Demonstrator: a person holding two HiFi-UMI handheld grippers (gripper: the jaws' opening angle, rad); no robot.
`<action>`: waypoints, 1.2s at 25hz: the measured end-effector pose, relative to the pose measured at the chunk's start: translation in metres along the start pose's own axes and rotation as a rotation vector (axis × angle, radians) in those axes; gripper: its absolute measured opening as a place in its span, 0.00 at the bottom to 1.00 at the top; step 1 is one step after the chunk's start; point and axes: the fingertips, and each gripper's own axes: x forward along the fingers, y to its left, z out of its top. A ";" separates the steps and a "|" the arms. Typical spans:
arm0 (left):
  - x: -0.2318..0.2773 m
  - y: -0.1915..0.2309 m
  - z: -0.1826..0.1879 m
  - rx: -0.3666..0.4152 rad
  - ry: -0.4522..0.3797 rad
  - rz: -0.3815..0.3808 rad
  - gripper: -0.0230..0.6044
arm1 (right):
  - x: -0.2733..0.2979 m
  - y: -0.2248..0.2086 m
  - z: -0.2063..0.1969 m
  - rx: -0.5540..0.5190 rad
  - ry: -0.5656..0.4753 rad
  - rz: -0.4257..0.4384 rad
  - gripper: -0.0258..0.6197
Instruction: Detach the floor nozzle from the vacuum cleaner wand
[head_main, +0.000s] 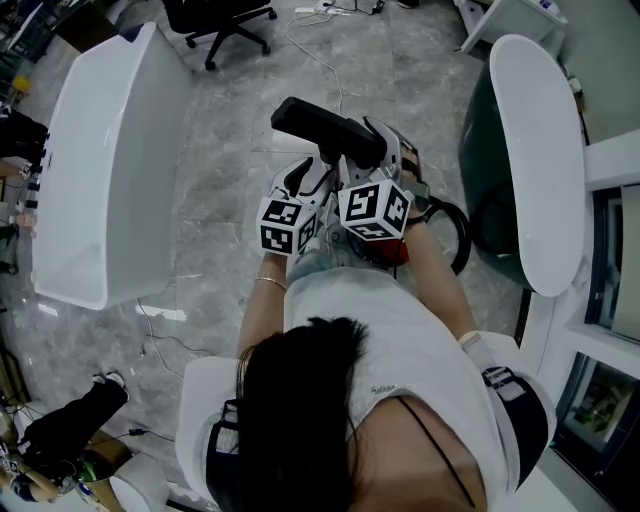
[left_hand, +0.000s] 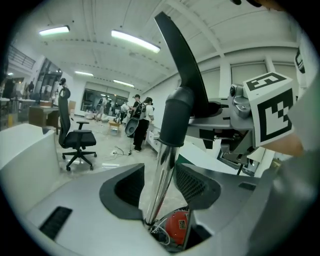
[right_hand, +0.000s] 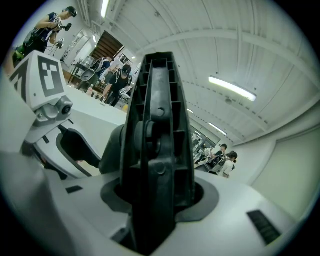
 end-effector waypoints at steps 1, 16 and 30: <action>0.003 0.001 0.001 0.000 0.000 -0.011 0.33 | 0.002 0.000 0.002 0.001 0.002 0.000 0.34; 0.045 -0.013 -0.001 0.043 0.001 -0.061 0.34 | 0.001 0.003 0.001 -0.005 0.020 0.020 0.34; 0.048 -0.007 0.006 0.056 -0.065 -0.047 0.28 | 0.003 0.004 0.000 -0.009 0.023 0.030 0.34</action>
